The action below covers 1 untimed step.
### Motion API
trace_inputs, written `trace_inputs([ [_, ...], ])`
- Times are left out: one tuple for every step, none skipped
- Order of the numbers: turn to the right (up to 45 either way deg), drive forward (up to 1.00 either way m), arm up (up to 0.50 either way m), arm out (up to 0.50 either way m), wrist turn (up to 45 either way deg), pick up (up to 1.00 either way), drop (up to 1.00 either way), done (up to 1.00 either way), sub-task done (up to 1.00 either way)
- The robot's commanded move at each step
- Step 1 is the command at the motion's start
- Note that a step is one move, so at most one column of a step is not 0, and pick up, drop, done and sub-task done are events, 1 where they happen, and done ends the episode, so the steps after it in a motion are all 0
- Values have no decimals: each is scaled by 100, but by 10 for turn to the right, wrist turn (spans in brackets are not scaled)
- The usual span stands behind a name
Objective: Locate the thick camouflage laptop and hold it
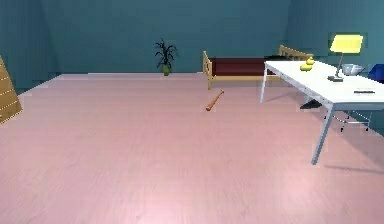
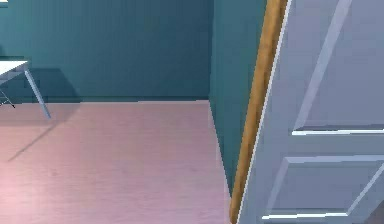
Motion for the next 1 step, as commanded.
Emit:
trace_inputs([
  [0, 25, 0, 0, 0, 0, 0, 0, 0],
])
